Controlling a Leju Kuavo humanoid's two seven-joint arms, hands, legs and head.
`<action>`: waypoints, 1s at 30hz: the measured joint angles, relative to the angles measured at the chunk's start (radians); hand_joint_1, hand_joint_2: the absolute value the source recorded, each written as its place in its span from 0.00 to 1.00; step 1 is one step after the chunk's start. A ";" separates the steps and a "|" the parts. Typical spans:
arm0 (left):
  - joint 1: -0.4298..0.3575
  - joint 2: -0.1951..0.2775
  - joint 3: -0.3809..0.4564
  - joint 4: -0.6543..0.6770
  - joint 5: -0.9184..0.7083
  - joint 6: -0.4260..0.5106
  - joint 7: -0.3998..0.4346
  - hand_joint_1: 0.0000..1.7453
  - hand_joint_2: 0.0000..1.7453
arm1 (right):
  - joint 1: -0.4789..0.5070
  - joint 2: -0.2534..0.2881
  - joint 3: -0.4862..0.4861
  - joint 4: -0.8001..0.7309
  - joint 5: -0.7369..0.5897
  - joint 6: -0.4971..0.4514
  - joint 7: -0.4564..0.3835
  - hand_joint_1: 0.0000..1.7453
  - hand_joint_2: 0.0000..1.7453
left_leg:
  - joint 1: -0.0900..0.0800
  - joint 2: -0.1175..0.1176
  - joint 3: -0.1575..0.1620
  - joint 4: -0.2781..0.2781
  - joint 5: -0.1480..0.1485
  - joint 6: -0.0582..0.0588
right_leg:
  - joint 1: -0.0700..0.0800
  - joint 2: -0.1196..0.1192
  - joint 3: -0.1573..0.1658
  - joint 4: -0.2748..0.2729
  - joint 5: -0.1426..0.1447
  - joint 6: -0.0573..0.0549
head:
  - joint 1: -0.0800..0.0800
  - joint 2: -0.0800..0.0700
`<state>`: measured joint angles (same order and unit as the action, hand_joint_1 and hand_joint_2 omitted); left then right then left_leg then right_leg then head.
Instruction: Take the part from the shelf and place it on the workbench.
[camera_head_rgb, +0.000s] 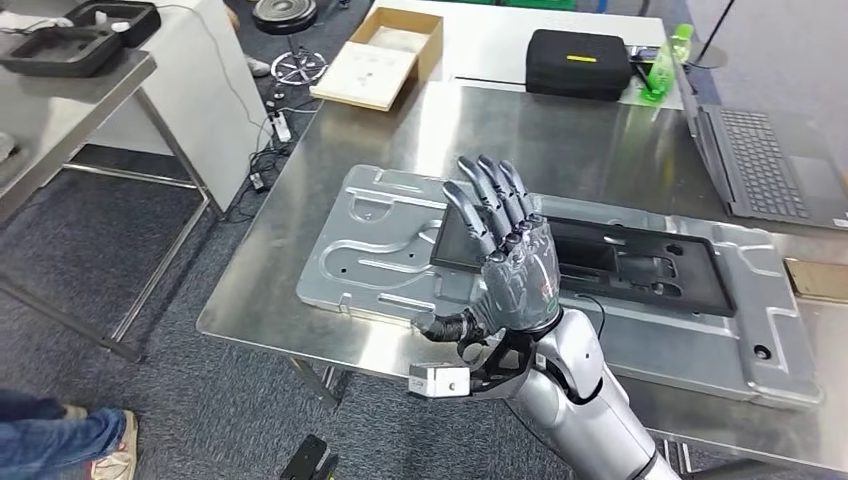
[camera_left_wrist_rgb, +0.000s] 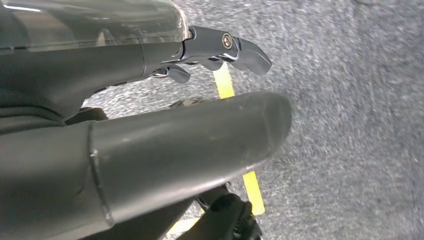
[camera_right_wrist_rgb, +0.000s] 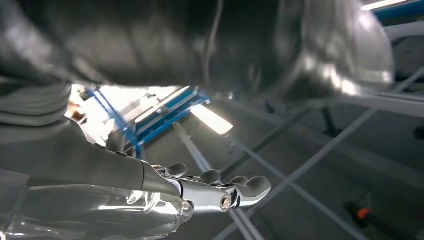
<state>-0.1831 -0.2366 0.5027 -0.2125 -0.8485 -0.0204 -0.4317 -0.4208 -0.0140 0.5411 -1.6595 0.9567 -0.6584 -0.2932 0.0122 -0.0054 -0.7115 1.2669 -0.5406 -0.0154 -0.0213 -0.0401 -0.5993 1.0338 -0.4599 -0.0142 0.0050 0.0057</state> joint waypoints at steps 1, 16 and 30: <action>0.001 0.000 -0.001 0.000 -0.001 0.001 0.003 0.00 0.00 | -0.003 0.000 0.006 0.000 0.000 0.000 0.000 0.00 0.00 | 0.000 0.011 0.032 -0.064 0.037 0.001 | 0.000 -0.010 0.002 0.000 -0.002 0.002 | 0.000 0.000; 0.013 0.021 -0.005 0.000 0.003 0.022 0.016 0.00 0.00 | -0.034 -0.001 0.026 -0.017 -0.020 -0.001 0.010 0.00 0.00 | -0.010 -0.053 0.117 -0.247 0.106 0.056 | 0.000 0.047 -0.084 0.196 -0.070 0.039 | 0.001 0.000; 0.032 0.050 -0.002 0.000 0.021 0.022 -0.003 0.00 0.00 | -0.055 0.017 0.030 -0.019 -0.092 -0.005 -0.022 0.00 0.00 | 0.001 -0.002 -0.037 0.031 -0.006 -0.006 | -0.001 0.002 0.009 -0.005 -0.005 -0.002 | -0.005 0.000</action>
<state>-0.1513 -0.1869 0.5009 -0.2125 -0.8274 0.0013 -0.4350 -0.4762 0.0034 0.5716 -1.6781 0.8651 -0.6637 -0.3152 0.0133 -0.0071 -0.7483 1.2976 -0.5470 -0.0218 -0.0225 -0.0376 -0.5900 1.0285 -0.4654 -0.0163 0.0003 0.0057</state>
